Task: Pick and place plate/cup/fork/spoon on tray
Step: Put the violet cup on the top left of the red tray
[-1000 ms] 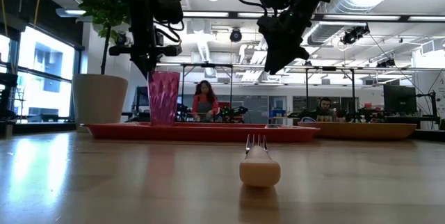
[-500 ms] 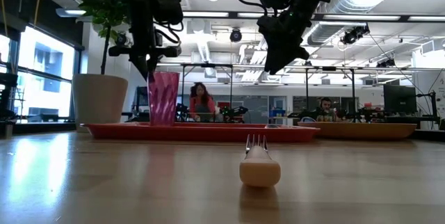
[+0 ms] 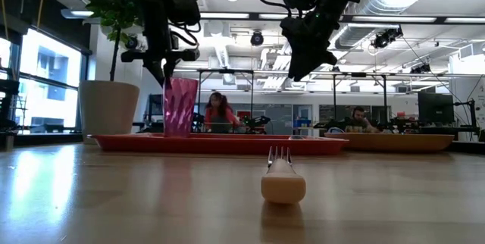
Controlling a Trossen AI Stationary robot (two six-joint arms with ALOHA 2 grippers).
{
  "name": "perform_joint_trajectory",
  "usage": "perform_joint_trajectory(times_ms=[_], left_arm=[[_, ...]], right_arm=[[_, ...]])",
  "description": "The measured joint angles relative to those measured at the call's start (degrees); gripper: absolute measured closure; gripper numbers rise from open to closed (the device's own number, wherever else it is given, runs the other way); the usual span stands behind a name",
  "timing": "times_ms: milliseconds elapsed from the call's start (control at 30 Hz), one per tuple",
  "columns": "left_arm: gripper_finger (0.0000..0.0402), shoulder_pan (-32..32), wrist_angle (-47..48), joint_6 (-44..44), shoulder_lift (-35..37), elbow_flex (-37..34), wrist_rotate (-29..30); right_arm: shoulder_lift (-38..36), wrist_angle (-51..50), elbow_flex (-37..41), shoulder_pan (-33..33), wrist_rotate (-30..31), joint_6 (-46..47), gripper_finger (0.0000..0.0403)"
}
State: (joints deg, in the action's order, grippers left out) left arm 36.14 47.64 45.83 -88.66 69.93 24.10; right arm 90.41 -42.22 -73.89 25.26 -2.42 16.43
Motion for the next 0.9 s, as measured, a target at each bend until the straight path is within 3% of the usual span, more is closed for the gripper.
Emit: perform_joint_trajectory(times_ms=[600,900], left_arm=[[0.0358,0.71,0.07,0.51,0.02,0.00,-2.12],[0.0313,2.10,0.07,1.07,0.07,0.00,-5.18]], right_arm=[[0.00,-0.26,0.00,0.00,0.02,-0.44,0.0298],[0.00,-0.41,0.00,0.00,0.02,-0.46,0.0298]])
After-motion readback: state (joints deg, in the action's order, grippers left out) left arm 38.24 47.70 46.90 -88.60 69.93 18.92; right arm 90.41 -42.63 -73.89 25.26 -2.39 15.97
